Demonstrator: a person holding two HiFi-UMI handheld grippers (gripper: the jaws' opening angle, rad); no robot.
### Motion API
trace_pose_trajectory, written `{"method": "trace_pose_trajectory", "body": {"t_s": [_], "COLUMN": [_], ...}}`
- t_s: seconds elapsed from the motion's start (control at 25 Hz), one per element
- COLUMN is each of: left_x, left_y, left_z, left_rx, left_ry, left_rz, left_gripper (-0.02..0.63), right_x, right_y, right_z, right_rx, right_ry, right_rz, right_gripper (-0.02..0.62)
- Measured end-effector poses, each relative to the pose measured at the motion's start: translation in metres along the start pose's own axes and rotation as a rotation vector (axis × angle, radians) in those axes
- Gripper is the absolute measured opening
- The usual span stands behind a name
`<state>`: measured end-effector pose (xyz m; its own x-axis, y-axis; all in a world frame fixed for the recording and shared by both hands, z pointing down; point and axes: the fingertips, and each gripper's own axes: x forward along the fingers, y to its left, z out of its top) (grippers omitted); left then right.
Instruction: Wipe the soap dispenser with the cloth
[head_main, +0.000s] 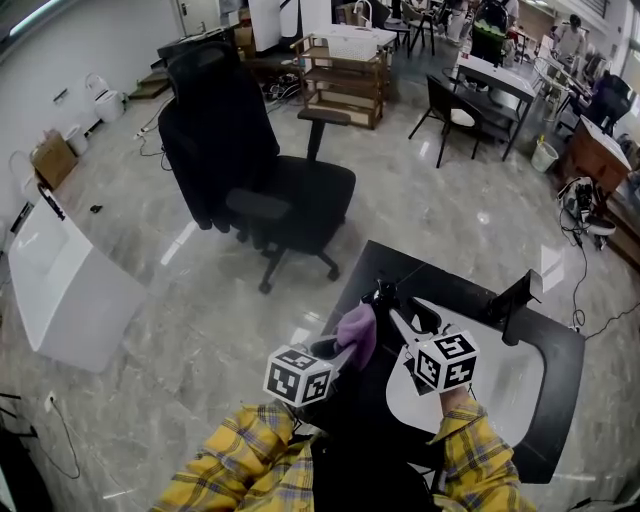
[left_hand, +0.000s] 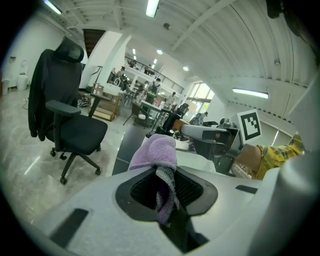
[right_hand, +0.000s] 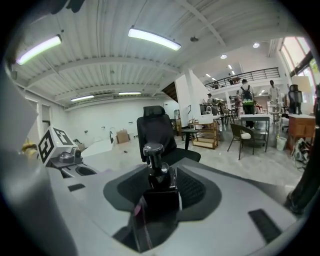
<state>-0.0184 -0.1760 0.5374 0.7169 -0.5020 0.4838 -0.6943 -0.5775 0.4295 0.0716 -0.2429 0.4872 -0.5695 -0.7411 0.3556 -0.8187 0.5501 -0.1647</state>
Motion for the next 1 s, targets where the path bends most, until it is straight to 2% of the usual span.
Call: {"method": "trace_pose_trajectory", "body": {"t_s": [0.12,0.2,0.36,0.48,0.68,0.88,1.0], "left_x": [-0.005,-0.013,-0.032,-0.045,-0.061,-0.070,-0.074], "left_y": [0.003,0.006,0.009,0.005,0.002,0.008,0.013], "left_z": [-0.004,-0.004,0.006,0.015,0.025,0.022,0.019], "left_rx": [-0.005,-0.018,-0.049,-0.053,-0.050,-0.054,-0.069], "left_ry": [0.004,-0.012,-0.087,-0.143,-0.190,-0.182,-0.181], "left_rz": [0.008,0.017,0.030,0.026,0.030,0.074,0.088], "left_gripper": [0.064,0.064,0.064,0.064,0.064,0.064,0.064], "right_x": [0.002,0.005,0.015,0.023,0.041,0.045,0.047], "right_y": [0.003,0.009,0.016,0.021,0.033,0.040,0.041], "right_z": [0.008,0.009,0.008,0.008,0.008,0.003,-0.001], "right_rx": [-0.043,-0.116,-0.281,-0.351,-0.422,-0.435,-0.439], "right_ry": [-0.026,-0.019,0.030,0.083,0.163,0.244,0.273], "right_rz": [0.076,0.135,0.250,0.352,0.506,0.636,0.663], "right_gripper": [0.166,0.167,0.210,0.227,0.230,0.230,0.230]}}
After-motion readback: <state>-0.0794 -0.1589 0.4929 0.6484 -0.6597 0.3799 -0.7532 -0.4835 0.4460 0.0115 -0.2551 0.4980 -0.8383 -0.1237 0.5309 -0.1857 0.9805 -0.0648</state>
